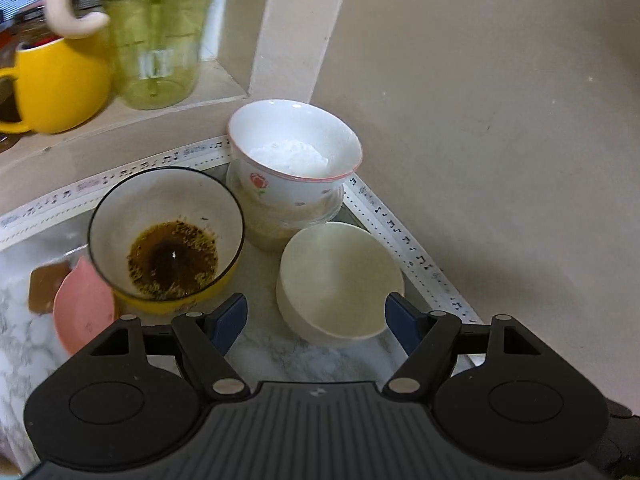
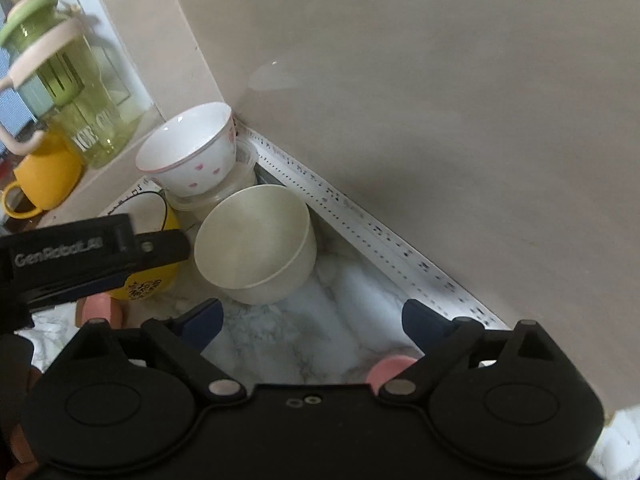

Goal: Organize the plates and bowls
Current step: 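Move both grippers to the cream bowl in the corner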

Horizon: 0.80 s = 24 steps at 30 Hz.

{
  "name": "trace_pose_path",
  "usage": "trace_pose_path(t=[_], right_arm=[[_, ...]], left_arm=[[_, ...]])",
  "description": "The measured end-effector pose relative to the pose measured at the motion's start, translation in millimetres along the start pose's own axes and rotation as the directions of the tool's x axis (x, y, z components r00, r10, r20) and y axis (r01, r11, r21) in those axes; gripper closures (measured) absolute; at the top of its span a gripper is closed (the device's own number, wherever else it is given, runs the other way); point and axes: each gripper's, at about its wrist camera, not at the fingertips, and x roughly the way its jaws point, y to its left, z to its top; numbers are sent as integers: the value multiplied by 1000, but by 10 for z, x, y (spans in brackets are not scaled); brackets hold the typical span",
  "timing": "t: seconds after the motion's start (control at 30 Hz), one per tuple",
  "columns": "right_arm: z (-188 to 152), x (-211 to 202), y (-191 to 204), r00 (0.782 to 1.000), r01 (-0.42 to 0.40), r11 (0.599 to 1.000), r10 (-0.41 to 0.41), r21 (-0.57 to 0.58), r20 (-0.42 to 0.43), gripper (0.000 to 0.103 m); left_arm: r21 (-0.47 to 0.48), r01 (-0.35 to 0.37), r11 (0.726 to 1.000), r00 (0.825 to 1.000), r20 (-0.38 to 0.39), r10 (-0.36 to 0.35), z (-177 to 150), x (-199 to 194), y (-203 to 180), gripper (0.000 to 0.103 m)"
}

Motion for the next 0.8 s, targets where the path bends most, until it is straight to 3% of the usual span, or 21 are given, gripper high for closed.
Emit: trace_pose_path(t=[0.5,0.67,0.8], right_arm=[[134,404,20,1000,-19,999,18,34,12,36],[136,511,44,1000,-21,1000,20,19,6,47],[124,567,36,1000,-25,1000,25,11,-2,56]], left_arm=[[46,-6,999,1000,-28,7,80,451,-44,29],[68,-19,997,999,-45,23,84,553,-56,41],[76,-26,997,997,-65,31,75,654,-38,59]])
